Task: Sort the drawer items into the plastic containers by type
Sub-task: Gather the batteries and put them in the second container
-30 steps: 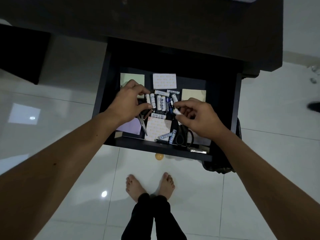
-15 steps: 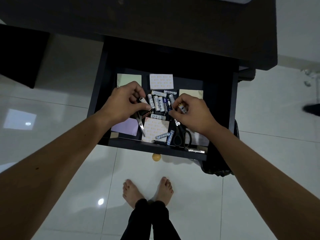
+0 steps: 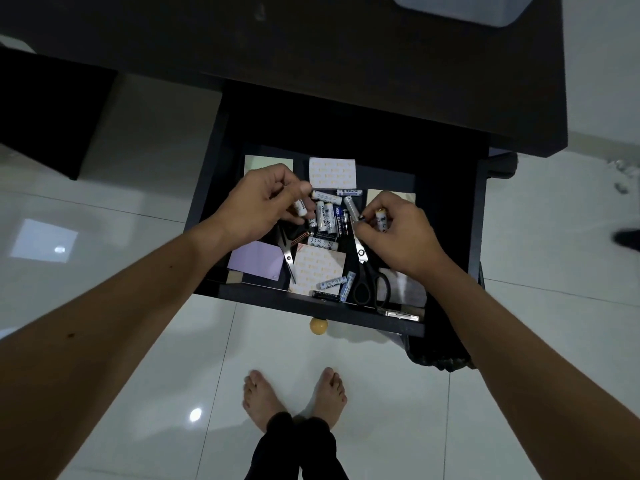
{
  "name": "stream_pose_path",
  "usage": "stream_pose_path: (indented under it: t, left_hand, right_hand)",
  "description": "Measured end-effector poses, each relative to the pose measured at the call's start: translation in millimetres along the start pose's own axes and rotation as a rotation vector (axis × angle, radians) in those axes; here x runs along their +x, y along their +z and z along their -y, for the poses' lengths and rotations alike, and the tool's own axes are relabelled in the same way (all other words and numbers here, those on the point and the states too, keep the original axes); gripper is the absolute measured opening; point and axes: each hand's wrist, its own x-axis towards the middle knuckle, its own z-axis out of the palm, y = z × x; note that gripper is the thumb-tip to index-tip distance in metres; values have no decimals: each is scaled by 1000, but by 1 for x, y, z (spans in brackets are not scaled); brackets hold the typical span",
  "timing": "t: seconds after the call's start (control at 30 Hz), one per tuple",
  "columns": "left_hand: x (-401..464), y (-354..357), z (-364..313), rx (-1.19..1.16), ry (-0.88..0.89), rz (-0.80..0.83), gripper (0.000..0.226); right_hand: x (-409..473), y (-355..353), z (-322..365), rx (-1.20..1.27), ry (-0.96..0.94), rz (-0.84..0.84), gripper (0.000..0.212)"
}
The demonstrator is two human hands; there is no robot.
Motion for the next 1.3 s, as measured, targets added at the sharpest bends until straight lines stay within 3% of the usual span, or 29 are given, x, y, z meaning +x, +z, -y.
stream_pose_path:
  t: [0.13,0.3,0.5,0.63,0.73,0.97,1.3]
  left_hand:
    - [2,2,3,107,-13,24,10]
    - [0,4,2,352,-10,-6,8]
    - [-1,7,0,495,7,-46,44]
    - [1,4,5,548,-27,-24,53]
    - [2,4,5,539,-14,-22,50]
    - [3,1,4,428,-19,-37,39]
    - [5,-1,3,99,-75,-28,25]
  right_hand:
    - [3,-6,-2,174,12,49,21]
    - [9,-3,-2,89,25,27,14]
    - [20,-1,-1,62,-31,-35,5]
    - [30,-1,-3,-38,-21,-42,22]
    - [35,2,-5,-104,-6,-28,29]
    - [35,-5,-6,-33,33,26,17]
    - [30,-8,0,446,126,172,13]
